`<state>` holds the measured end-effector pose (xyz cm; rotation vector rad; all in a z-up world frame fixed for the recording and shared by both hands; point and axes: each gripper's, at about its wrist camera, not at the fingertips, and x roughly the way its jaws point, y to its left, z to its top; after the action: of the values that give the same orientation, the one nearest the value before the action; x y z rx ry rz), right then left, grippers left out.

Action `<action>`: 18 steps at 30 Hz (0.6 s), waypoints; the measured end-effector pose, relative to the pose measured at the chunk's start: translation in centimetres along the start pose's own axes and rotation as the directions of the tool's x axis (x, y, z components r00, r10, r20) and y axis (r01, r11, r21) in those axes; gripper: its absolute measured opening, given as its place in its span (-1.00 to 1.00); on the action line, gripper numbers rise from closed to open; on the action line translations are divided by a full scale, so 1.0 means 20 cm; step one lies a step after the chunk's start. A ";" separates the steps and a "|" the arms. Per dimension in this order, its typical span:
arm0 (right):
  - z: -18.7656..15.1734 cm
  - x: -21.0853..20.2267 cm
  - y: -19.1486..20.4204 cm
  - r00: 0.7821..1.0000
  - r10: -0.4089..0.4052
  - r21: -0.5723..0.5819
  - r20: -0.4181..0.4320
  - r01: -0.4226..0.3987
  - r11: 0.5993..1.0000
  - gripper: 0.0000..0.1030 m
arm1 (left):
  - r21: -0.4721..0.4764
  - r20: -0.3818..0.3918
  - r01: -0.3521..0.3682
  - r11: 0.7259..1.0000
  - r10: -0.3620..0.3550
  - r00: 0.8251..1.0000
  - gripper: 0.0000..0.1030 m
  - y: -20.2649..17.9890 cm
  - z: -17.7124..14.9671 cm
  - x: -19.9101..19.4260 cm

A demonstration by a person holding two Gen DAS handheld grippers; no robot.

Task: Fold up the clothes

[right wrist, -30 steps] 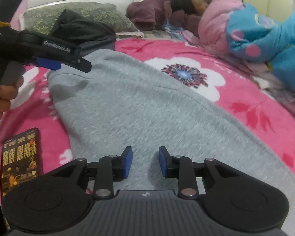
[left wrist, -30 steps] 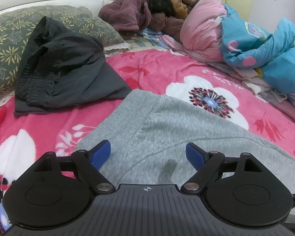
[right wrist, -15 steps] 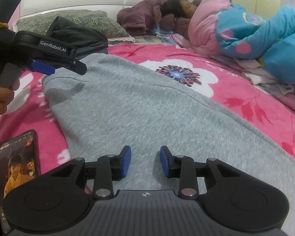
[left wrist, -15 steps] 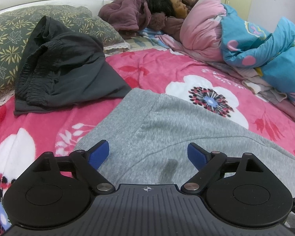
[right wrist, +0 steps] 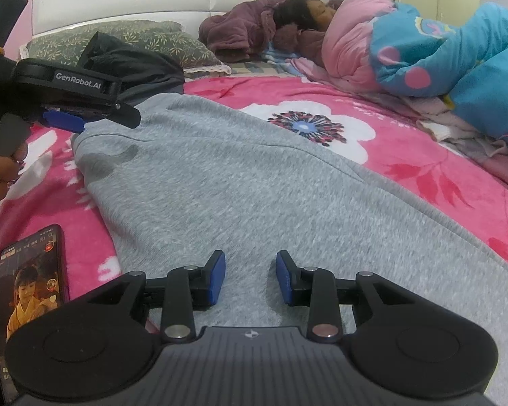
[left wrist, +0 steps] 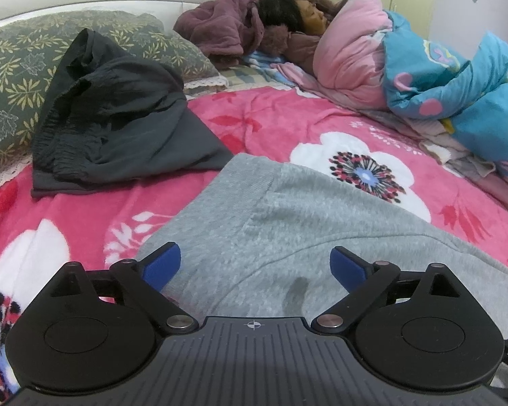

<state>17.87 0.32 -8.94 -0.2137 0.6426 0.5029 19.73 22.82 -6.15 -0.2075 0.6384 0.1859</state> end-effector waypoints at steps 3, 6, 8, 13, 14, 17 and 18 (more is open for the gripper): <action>0.00 0.00 0.00 1.000 0.001 0.003 0.000 -0.001 1.000 -0.31 | 0.003 0.001 -0.023 1.000 0.023 1.000 0.90 0.02 -0.01 -0.01; 0.00 0.00 0.00 1.000 0.002 0.004 0.000 -0.002 1.000 -0.31 | -0.017 -0.007 -0.024 1.000 0.024 1.000 0.90 0.07 -0.01 -0.01; 0.00 0.00 0.00 1.000 0.002 0.004 0.000 -0.002 1.000 -0.31 | -0.032 -0.007 -0.020 0.999 0.020 1.000 0.90 0.12 -0.01 -0.02; 0.00 0.00 0.00 1.000 0.003 0.006 0.001 -0.003 1.000 -0.31 | -0.125 -0.008 0.079 0.989 -0.081 0.997 0.90 0.30 -0.03 -0.05; 0.00 0.00 0.00 1.000 0.003 0.006 0.001 -0.003 1.000 -0.31 | -0.147 -0.011 0.108 0.983 -0.111 0.994 0.89 0.33 -0.03 -0.05; 0.00 0.00 0.00 1.000 0.003 0.007 0.002 -0.003 1.000 -0.31 | -0.199 -0.011 0.177 0.964 -0.183 0.983 0.86 0.41 -0.04 -0.06; 0.00 0.00 0.00 1.000 0.004 0.007 0.002 -0.004 1.000 -0.31 | -0.208 -0.006 0.198 0.958 -0.204 0.979 0.85 0.42 -0.04 -0.07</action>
<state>17.87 0.25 -8.97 -0.2056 0.6433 0.5045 16.16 30.63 -7.04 -0.4739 0.6212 0.0528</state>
